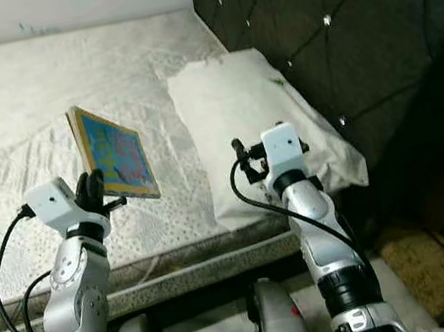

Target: Clean up the room

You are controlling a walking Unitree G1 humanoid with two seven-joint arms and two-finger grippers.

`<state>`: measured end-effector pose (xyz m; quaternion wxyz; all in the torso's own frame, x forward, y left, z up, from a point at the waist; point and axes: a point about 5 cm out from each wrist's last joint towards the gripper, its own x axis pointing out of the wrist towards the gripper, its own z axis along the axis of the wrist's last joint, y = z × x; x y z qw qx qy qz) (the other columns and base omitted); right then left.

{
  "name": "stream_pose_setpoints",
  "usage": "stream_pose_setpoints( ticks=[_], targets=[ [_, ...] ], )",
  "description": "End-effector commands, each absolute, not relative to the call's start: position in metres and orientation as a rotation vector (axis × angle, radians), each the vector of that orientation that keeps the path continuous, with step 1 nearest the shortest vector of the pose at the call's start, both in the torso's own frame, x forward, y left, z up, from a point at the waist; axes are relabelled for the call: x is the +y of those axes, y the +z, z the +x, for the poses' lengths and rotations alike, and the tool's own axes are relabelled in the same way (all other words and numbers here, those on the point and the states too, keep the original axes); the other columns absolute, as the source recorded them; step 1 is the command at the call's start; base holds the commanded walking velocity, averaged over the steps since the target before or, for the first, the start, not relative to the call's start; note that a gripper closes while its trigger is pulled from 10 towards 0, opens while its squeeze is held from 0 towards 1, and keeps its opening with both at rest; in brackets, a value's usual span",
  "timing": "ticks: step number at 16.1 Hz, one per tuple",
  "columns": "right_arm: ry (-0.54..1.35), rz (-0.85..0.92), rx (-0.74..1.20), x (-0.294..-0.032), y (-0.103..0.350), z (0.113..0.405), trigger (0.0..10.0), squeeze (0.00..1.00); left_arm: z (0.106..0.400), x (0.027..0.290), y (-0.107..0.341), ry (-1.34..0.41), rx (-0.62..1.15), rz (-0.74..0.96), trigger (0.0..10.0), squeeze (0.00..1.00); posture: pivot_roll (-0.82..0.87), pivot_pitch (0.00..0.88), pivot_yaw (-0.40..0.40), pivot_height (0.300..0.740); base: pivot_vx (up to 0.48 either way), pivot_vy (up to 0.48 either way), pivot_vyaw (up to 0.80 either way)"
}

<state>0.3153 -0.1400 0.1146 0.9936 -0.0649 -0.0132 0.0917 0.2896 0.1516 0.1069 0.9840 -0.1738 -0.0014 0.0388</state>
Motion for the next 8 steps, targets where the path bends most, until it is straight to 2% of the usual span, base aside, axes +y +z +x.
stream_pose_setpoints(
  ticks=[1,4,8],
  targets=[
    [0.180,-0.127,-0.029,-0.1418,0.1160,0.3163,10.0,0.00,0.2934,0.1459,0.1160,0.078,-0.046,-0.379,10.0,0.00,-0.12,0.000,-0.034,0.595,0.000,0.000,0.00],
    [0.183,-0.128,-0.030,-0.1411,0.1160,0.3183,10.0,0.00,0.2973,0.1489,0.1165,0.107,-0.045,-0.381,10.0,0.00,-0.13,0.000,-0.037,0.560,0.000,0.000,0.00],
    [0.173,-0.134,-0.027,-0.1437,0.1163,0.3185,10.0,0.00,0.3023,0.1486,0.1138,0.113,-0.005,-0.458,10.0,0.00,-0.13,0.000,-0.035,0.560,0.000,0.000,0.00]
  ],
)
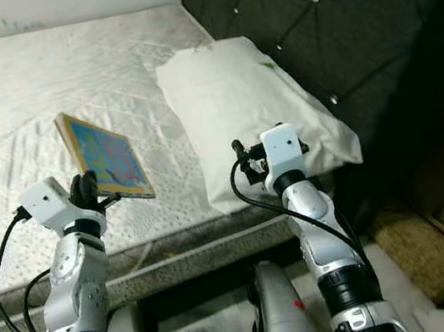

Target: Clean up the room

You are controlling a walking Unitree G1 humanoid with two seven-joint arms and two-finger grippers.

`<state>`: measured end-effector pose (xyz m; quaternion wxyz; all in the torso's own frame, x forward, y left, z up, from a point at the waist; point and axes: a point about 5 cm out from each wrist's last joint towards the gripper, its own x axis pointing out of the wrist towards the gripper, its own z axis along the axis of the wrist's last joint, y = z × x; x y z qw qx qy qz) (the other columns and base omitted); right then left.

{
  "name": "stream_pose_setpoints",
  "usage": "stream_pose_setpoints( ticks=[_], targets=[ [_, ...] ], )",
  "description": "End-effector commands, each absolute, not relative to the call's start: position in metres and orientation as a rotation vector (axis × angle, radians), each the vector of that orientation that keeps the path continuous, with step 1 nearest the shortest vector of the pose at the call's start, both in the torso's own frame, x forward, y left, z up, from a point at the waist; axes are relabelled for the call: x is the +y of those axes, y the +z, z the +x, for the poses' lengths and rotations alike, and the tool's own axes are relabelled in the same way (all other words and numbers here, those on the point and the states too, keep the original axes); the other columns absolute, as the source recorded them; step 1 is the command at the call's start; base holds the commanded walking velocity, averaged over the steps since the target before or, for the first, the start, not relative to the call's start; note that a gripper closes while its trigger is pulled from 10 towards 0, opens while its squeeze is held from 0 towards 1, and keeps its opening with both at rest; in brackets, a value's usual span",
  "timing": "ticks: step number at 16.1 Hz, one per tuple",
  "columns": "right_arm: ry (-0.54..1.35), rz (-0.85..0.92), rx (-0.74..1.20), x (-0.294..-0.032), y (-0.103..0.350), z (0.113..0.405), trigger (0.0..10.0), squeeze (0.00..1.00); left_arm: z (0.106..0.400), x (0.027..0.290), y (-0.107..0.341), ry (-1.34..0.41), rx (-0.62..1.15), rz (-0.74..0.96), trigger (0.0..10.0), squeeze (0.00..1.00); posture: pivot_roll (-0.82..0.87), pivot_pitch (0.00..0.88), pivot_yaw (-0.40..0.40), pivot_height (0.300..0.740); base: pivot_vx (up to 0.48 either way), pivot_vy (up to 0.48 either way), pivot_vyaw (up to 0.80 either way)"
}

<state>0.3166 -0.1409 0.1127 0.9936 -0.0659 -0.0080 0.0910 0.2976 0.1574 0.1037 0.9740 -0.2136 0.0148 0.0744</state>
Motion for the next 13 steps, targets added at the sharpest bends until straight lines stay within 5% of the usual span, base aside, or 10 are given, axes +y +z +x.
stream_pose_setpoints(
  ticks=[1,7,13],
  targets=[
    [0.169,-0.139,-0.027,-0.146,0.116,0.318,10.0,0.00,0.305,0.145,0.111,0.081,0.030,-0.490,10.0,0.00,-0.13,0.000,-0.035,0.560,0.000,0.000,0.00],
    [0.166,-0.188,-0.045,-0.156,0.121,0.317,10.0,0.00,0.329,0.132,0.099,0.059,0.207,-0.702,10.0,0.00,-0.18,0.000,-0.036,0.560,0.000,0.000,0.00],
    [0.142,-0.223,-0.033,-0.172,0.120,0.309,10.0,0.00,0.338,0.130,0.090,0.010,0.316,-0.683,10.0,0.00,-0.21,0.000,-0.039,0.560,0.000,0.000,0.00]
  ],
)
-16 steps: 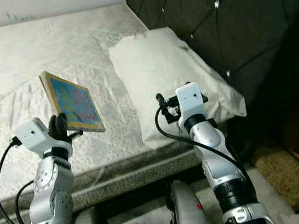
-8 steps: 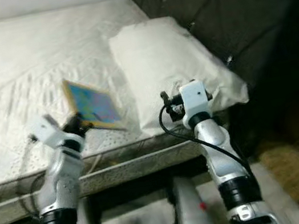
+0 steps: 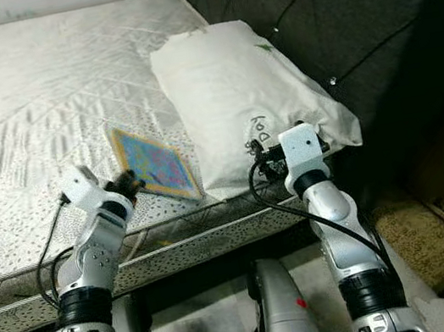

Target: Clean up the room

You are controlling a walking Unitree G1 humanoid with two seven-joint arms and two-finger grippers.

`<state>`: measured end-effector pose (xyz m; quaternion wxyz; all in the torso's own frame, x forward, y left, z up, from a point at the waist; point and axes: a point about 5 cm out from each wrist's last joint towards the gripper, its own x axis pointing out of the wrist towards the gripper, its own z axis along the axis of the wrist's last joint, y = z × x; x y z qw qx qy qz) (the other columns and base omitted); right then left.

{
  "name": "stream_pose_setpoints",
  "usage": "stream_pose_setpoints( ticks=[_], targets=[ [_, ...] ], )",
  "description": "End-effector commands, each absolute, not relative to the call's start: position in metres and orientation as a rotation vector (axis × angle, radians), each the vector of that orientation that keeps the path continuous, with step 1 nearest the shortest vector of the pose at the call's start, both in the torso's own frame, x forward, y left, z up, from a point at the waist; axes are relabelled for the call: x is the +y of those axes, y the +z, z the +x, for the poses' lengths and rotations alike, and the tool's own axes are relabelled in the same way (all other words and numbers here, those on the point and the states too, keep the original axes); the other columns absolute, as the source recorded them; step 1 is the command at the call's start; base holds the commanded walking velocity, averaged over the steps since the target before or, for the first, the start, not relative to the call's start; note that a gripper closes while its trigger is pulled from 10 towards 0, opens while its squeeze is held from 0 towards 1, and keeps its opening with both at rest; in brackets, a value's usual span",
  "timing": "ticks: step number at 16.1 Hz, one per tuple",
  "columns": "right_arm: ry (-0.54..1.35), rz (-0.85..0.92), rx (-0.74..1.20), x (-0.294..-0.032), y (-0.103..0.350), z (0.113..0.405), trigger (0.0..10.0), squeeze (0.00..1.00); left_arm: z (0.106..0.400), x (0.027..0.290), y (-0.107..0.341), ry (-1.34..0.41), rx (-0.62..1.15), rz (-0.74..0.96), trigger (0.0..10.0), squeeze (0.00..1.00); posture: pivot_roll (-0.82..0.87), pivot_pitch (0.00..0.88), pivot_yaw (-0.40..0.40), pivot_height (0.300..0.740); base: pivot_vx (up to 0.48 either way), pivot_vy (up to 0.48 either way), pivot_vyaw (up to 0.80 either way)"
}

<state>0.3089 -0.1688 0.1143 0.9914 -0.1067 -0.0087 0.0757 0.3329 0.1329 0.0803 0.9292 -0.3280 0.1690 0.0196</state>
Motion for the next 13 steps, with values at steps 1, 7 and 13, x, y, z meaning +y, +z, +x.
stream_pose_setpoints(
  ticks=[1,7,13],
  targets=[
    [0.139,-0.228,-0.032,-0.173,0.120,0.308,10.0,0.00,0.342,0.130,0.091,-0.020,0.317,-0.691,10.0,0.00,-0.21,0.000,-0.041,0.560,0.000,0.000,0.00],
    [0.138,-0.259,-0.024,-0.182,0.122,0.303,10.0,0.00,0.359,0.136,0.080,-0.095,0.379,-0.651,10.0,0.00,-0.25,0.000,-0.059,0.560,0.000,0.000,0.00],
    [0.129,-0.291,-0.016,-0.191,0.124,0.296,10.0,0.00,0.364,0.160,0.080,-0.040,0.339,-0.596,10.0,0.00,-0.28,0.000,-0.070,0.560,0.000,0.000,0.00]
  ],
)
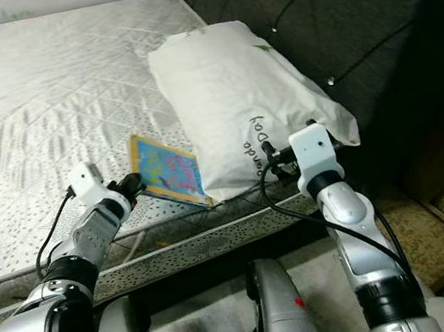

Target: Clean up the room

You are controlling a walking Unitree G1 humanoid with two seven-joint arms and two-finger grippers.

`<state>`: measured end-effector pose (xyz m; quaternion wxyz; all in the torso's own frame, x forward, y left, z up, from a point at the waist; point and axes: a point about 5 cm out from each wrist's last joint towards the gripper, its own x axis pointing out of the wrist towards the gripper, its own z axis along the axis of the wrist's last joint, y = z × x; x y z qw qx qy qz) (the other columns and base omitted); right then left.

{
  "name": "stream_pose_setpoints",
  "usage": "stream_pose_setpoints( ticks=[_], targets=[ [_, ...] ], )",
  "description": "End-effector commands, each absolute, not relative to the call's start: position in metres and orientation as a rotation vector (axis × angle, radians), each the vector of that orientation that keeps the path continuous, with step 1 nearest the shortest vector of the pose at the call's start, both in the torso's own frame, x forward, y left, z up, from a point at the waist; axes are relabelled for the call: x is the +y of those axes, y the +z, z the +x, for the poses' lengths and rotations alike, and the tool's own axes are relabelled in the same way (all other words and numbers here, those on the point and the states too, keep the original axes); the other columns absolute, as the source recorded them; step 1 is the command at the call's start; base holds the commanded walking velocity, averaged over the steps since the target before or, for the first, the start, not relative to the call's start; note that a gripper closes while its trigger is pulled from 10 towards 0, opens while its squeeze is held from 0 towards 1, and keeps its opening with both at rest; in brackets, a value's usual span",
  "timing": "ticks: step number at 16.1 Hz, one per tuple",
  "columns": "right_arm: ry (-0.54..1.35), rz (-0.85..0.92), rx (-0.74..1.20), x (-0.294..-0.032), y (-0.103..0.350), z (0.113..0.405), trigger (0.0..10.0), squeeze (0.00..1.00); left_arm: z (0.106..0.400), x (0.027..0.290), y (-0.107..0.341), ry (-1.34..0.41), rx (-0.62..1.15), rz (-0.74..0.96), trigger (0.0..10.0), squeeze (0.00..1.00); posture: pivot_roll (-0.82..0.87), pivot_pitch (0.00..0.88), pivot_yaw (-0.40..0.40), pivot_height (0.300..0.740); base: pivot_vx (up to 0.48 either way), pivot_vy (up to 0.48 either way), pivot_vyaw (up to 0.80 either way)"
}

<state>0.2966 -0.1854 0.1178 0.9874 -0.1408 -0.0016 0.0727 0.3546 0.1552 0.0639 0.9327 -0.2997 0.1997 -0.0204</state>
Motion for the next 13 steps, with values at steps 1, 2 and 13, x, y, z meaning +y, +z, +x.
stream_pose_setpoints(
  ticks=[1,2,13],
  targets=[
    [0.130,-0.293,-0.014,-0.192,0.124,0.296,10.0,0.00,0.365,0.164,0.082,-0.032,0.318,-0.587,10.0,0.00,-0.28,0.000,-0.070,0.560,0.000,0.000,0.00],
    [0.131,-0.295,-0.014,-0.192,0.124,0.296,10.0,0.00,0.366,0.166,0.082,-0.026,0.304,-0.582,10.0,0.00,-0.28,0.000,-0.072,0.560,0.000,0.000,0.00],
    [0.140,-0.306,-0.021,-0.189,0.127,0.296,10.0,0.00,0.357,0.161,0.067,-0.087,0.400,-0.635,10.0,1.00,-0.29,0.000,-0.072,0.560,0.000,0.000,0.00]
  ],
)
